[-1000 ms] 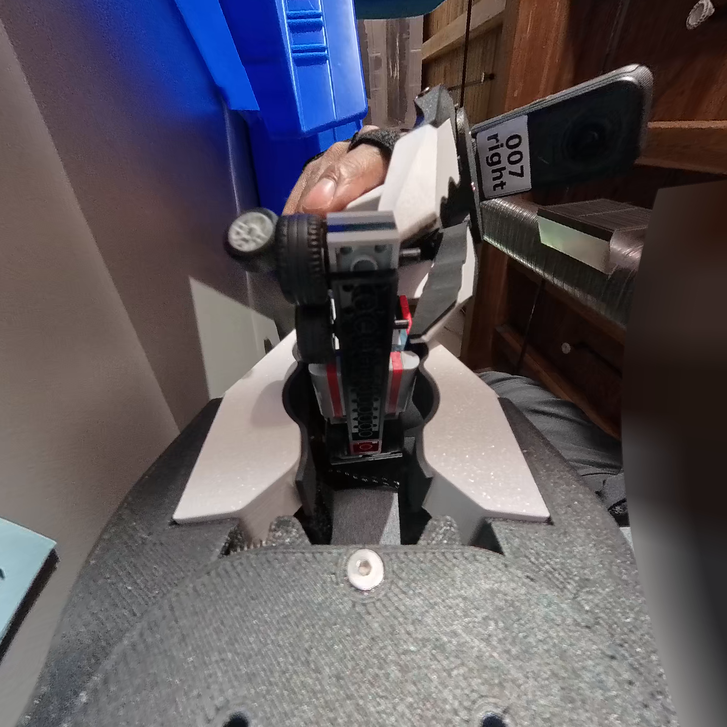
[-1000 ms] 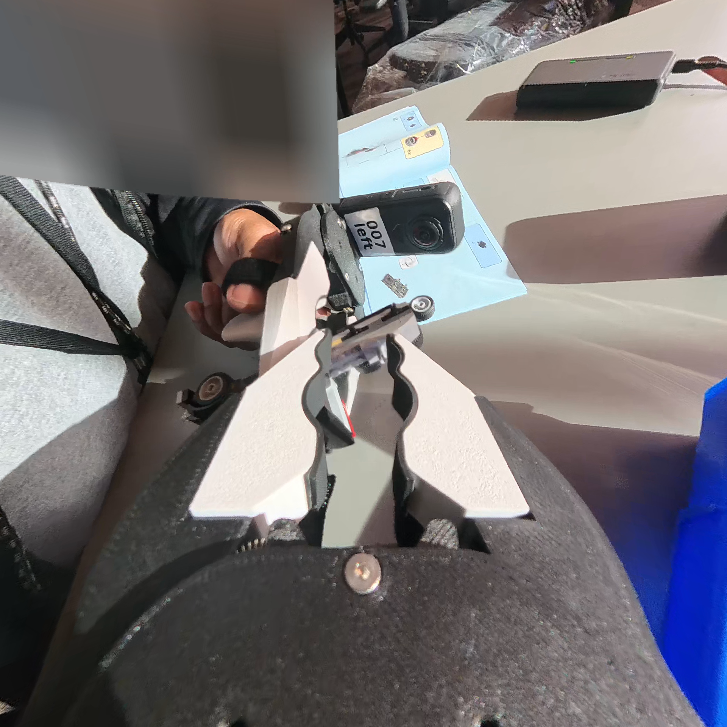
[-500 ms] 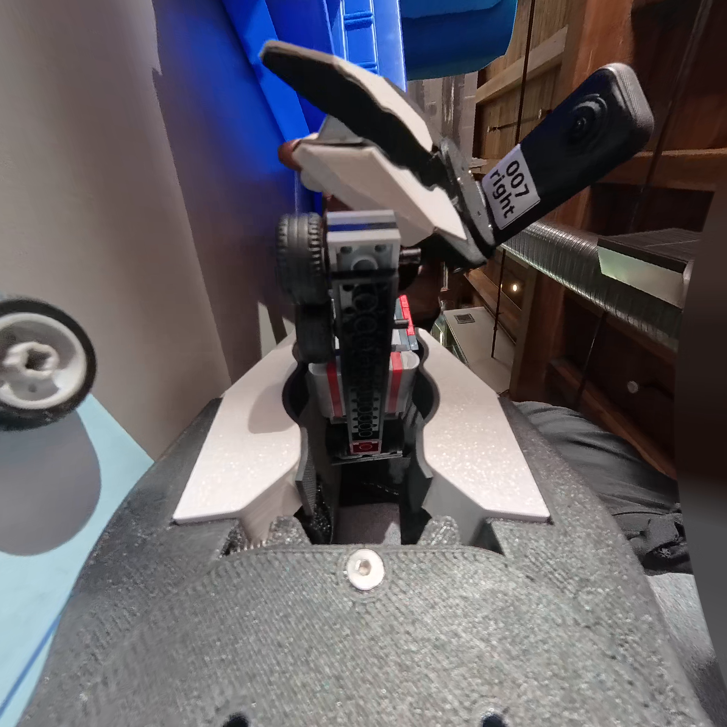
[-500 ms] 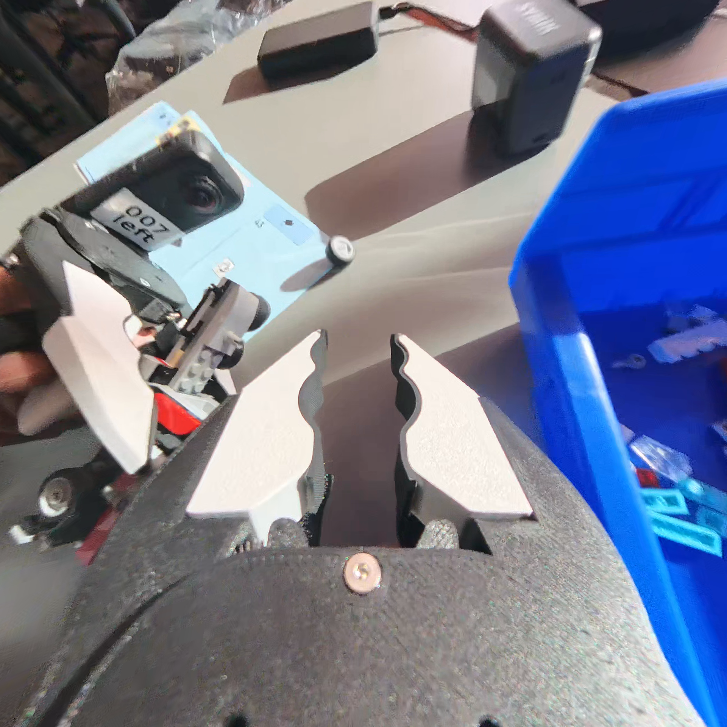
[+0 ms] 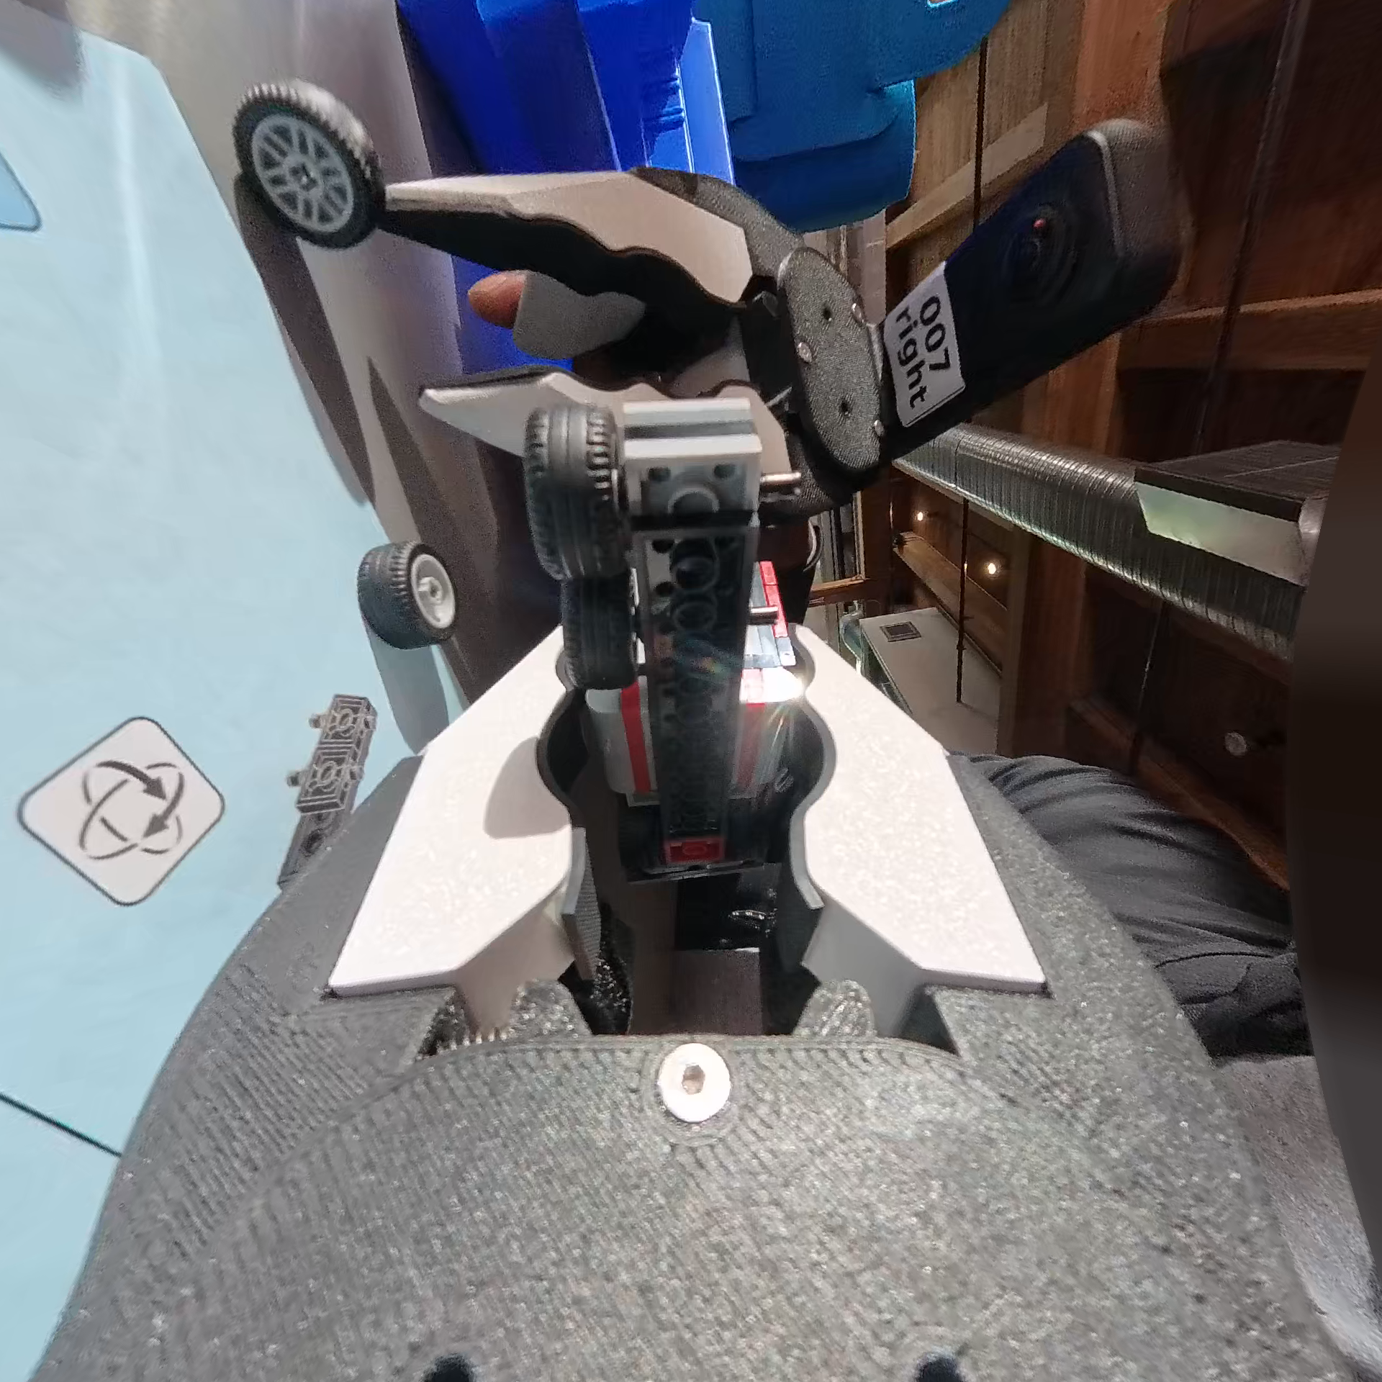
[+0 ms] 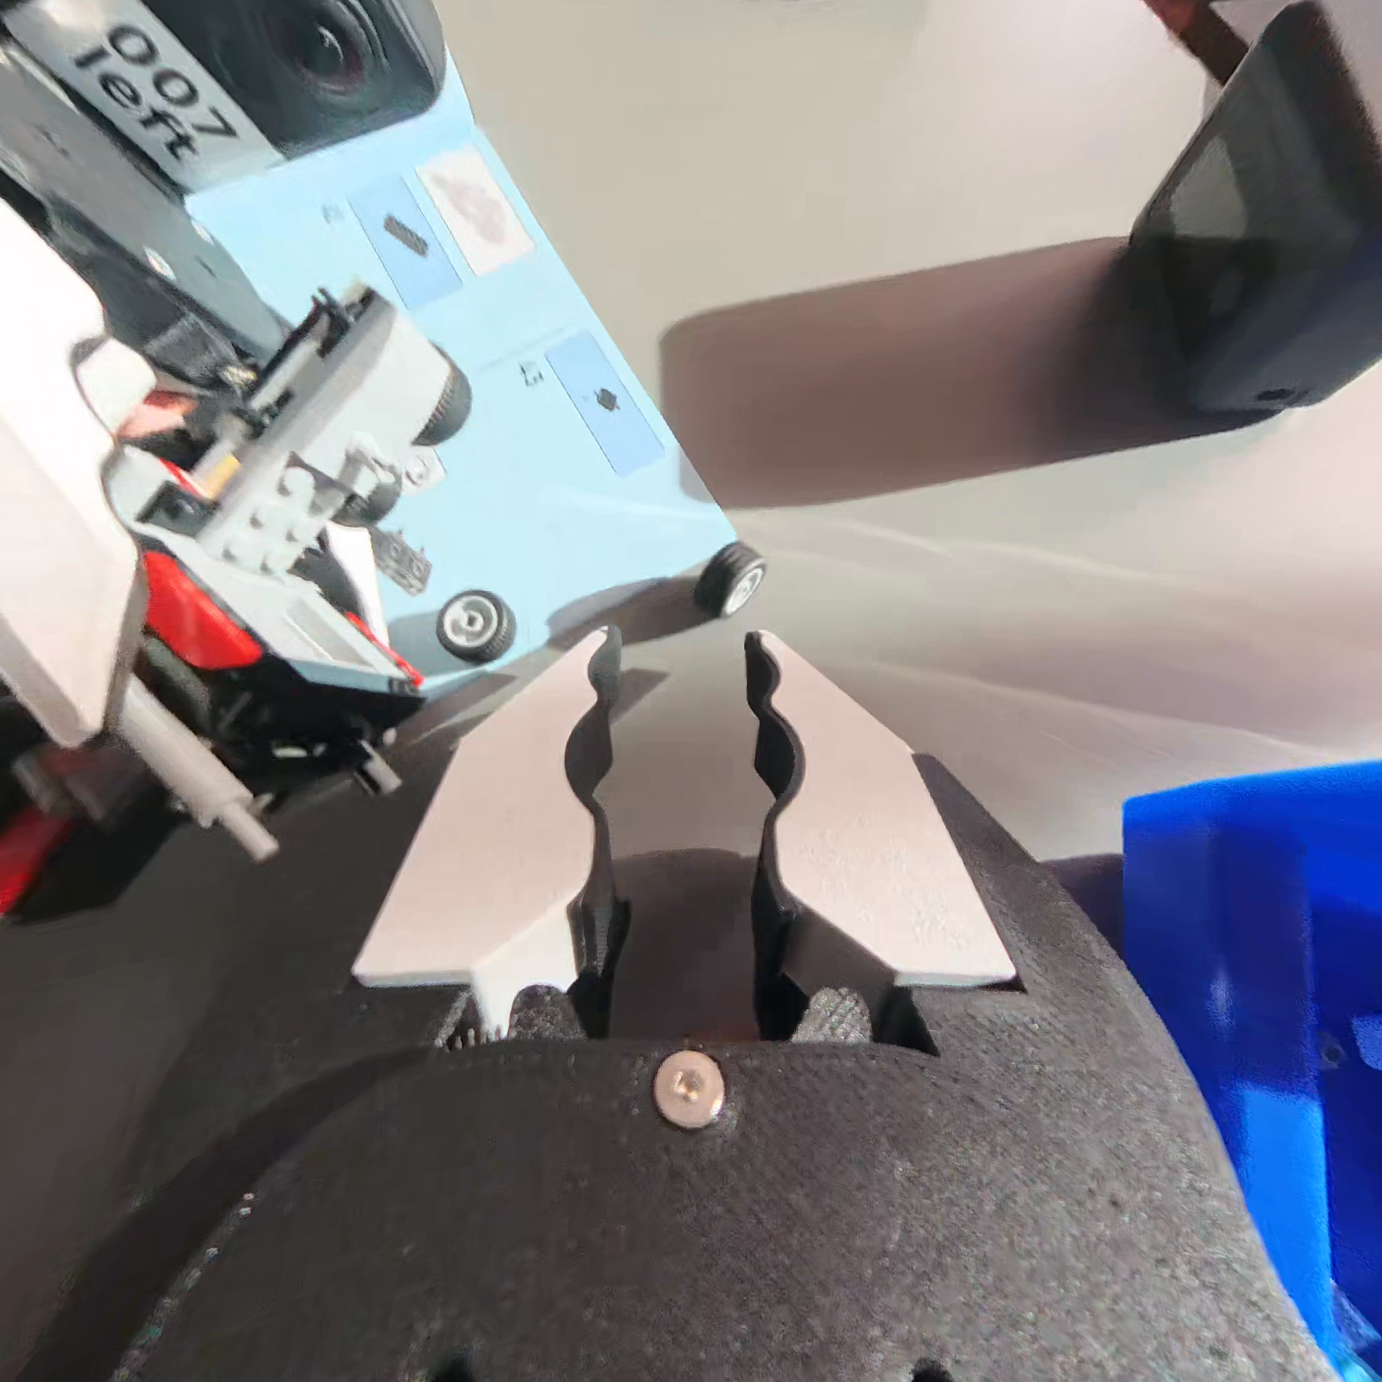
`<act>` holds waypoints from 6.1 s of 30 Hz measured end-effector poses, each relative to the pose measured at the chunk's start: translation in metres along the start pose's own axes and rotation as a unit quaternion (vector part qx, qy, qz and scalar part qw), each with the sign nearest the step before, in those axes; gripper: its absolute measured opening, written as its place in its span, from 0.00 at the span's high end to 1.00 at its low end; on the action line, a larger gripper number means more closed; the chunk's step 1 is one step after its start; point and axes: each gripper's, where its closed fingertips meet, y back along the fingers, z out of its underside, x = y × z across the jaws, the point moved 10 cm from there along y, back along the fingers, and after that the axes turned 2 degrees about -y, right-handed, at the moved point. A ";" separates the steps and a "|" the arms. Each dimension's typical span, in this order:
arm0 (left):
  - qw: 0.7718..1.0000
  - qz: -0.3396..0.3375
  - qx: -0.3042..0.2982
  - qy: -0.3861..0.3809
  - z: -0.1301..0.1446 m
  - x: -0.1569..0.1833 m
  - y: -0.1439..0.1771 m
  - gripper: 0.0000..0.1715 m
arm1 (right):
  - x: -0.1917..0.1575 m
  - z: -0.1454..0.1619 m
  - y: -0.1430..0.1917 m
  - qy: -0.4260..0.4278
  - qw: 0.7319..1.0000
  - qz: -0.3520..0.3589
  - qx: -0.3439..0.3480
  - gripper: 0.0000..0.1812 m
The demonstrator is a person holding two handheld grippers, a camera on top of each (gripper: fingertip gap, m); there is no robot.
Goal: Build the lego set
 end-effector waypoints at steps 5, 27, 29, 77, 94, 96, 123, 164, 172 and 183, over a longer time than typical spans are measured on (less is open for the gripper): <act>1.000 0.023 0.000 -0.006 0.001 0.002 0.000 0.69 | 0.003 0.002 0.000 -0.014 1.000 0.020 0.013 0.80; 0.999 0.052 0.003 -0.001 -0.003 0.002 0.002 0.69 | 0.027 -0.033 -0.035 0.005 0.988 0.152 0.009 0.88; 0.999 0.052 0.004 0.000 -0.003 0.002 0.003 0.69 | 0.024 -0.033 -0.037 0.022 0.988 0.154 0.001 0.85; 0.997 -0.075 0.002 -0.028 0.000 -0.004 0.000 0.70 | -0.042 -0.048 0.011 0.076 0.986 -0.095 0.117 0.87; 0.999 -0.048 0.004 -0.021 -0.002 -0.003 0.001 0.70 | -0.043 -0.047 0.024 0.068 0.982 -0.143 0.107 0.87; 0.999 -0.049 0.000 -0.021 -0.002 -0.003 0.001 0.70 | -0.045 -0.045 0.025 0.074 0.980 -0.159 0.094 0.87; 0.999 0.026 -0.020 -0.007 -0.003 0.000 0.000 0.70 | -0.032 -0.038 0.021 -0.047 0.958 -0.263 0.101 0.85; 0.994 -0.013 -0.058 -0.093 0.007 0.010 -0.009 0.70 | -0.027 -0.019 0.001 -0.248 0.880 -0.402 0.046 0.74; 0.991 -0.031 -0.056 -0.117 0.004 0.011 -0.005 0.70 | -0.027 -0.015 -0.001 -0.267 0.870 -0.412 0.046 0.75; 0.987 -0.047 -0.066 -0.136 0.007 0.012 -0.008 0.70 | -0.027 -0.016 -0.002 -0.280 0.864 -0.416 0.055 0.75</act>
